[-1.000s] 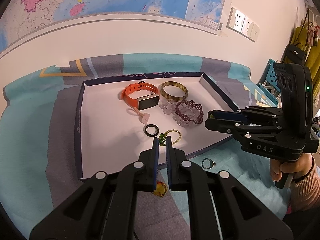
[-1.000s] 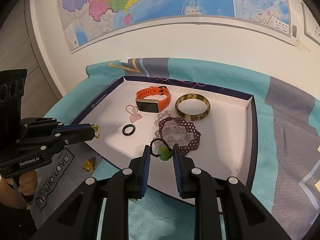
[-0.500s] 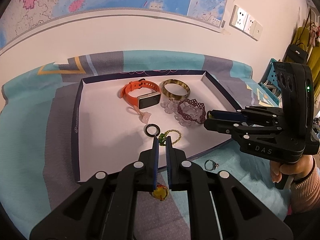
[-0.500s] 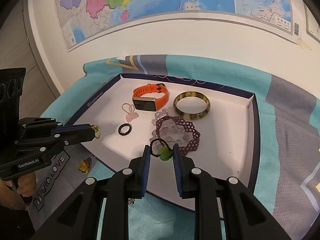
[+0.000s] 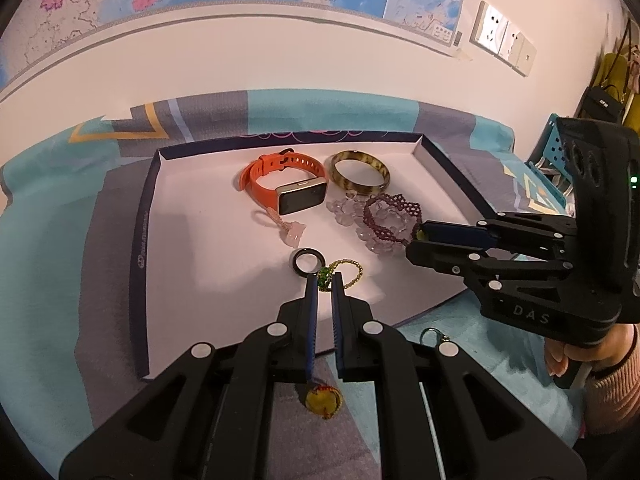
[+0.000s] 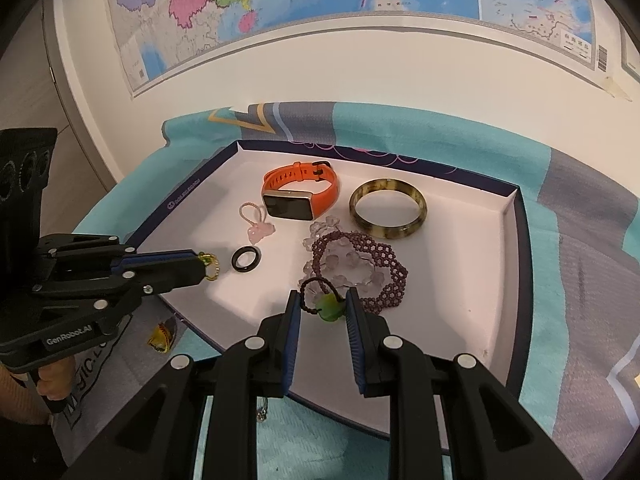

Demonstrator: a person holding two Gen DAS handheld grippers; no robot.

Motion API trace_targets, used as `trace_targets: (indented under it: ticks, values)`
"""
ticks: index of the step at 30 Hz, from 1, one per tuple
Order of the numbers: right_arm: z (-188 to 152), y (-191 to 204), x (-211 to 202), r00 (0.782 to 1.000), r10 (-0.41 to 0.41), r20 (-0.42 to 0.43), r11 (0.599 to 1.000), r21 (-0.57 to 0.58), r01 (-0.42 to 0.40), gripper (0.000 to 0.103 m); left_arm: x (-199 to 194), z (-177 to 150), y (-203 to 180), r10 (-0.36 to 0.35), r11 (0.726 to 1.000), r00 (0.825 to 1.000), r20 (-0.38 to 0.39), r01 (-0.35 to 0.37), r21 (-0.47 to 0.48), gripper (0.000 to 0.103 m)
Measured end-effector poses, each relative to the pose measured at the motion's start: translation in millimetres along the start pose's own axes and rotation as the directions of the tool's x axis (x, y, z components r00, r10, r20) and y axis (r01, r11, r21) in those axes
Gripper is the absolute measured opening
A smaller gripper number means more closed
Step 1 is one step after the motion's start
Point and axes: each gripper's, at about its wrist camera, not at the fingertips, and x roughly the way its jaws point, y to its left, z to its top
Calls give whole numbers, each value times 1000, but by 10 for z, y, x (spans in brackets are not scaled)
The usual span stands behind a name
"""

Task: Organize jewelry
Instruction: 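Lower and open the right gripper to drop the green-bead ring while the left gripper releases the gold ring, then withdraw both open grippers from the box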

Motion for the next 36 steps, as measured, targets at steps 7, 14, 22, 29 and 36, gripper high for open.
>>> trace_targets:
  ticks: [7, 14, 22, 29, 36]
  values:
    - [4, 2, 40, 1000, -9, -8, 1000, 4, 9, 22, 105, -3, 13, 7, 1000, 1000, -23, -7, -5, 8]
    - [-8, -12, 70, 1000, -12, -8, 1000, 12, 12, 23, 145, -24, 44, 5, 1000, 999, -34, -6, -21, 8]
    - [-15, -63, -8, 1000, -7, 14, 999, 33, 6, 28, 93, -39, 52, 11, 1000, 1000, -18, -11, -22, 15]
    - [-43, -86, -208, 999, 7, 51, 999, 48, -9, 28, -180, -87, 67, 38, 999, 998, 52, -37, -15, 27]
    - [-162, 32, -469, 996, 46, 82, 999, 17, -48, 31, -543, -257, 105, 37, 999, 992, 117, -38, 4, 41]
